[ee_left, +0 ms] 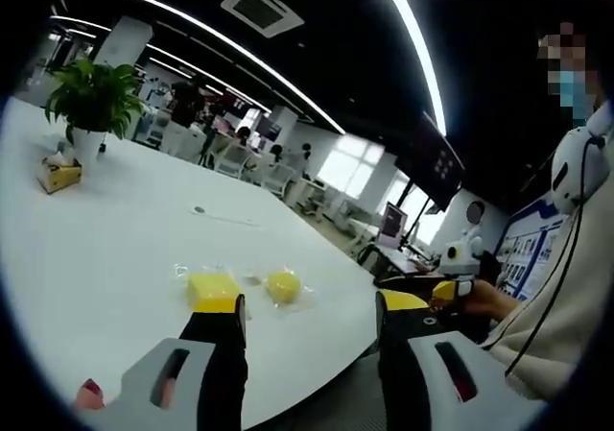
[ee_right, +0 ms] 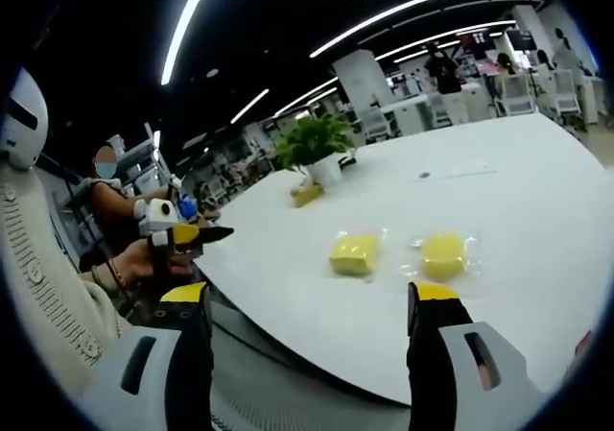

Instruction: Compare the silicone blocks by pressing each to a similar depth, holding the contact briefly, and releasing to observe deformation and rebound differences across the visible hardness samples.

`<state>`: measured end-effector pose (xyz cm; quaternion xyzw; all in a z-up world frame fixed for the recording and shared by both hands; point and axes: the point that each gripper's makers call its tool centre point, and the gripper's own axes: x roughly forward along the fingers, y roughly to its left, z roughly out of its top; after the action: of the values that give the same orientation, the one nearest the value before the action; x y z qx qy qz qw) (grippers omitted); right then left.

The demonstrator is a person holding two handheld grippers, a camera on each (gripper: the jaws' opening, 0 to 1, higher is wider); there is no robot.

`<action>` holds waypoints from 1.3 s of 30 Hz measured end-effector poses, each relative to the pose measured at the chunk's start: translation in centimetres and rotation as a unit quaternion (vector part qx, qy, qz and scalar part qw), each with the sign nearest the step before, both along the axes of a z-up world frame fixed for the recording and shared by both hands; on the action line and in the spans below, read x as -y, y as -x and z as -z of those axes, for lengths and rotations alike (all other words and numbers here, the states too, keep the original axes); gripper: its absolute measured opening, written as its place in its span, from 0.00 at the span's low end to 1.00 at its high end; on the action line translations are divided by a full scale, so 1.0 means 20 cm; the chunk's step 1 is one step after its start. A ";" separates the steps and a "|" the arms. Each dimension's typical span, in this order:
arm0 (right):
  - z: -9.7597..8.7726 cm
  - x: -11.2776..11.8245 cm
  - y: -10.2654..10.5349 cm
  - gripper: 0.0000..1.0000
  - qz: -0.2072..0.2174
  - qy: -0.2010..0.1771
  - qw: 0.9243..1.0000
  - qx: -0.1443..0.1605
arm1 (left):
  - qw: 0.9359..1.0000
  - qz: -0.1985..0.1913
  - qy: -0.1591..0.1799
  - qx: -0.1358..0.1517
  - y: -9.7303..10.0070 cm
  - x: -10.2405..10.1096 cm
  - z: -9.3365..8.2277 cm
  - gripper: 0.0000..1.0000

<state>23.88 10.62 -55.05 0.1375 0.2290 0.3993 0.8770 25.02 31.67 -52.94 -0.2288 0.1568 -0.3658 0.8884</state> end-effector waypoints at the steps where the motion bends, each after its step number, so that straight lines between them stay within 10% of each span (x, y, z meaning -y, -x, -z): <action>1: 0.00 0.00 0.00 0.78 0.000 0.000 1.000 0.000 | 1.000 0.003 0.004 -0.001 0.00 0.00 0.00 0.53; 12: 0.01 0.01 -0.02 0.77 0.004 -0.001 1.000 -0.004 | 1.000 0.013 -0.002 -0.006 -0.03 -0.03 0.01 0.56; 39: 0.02 0.05 -0.13 0.75 0.018 0.014 1.000 -0.019 | 0.998 -0.003 0.061 -0.030 -0.50 -0.14 0.00 0.62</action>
<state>26.52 9.67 -55.35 0.1365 0.2488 0.3775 0.8815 35.07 34.56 -52.89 -0.2944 0.1601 -0.3646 0.8688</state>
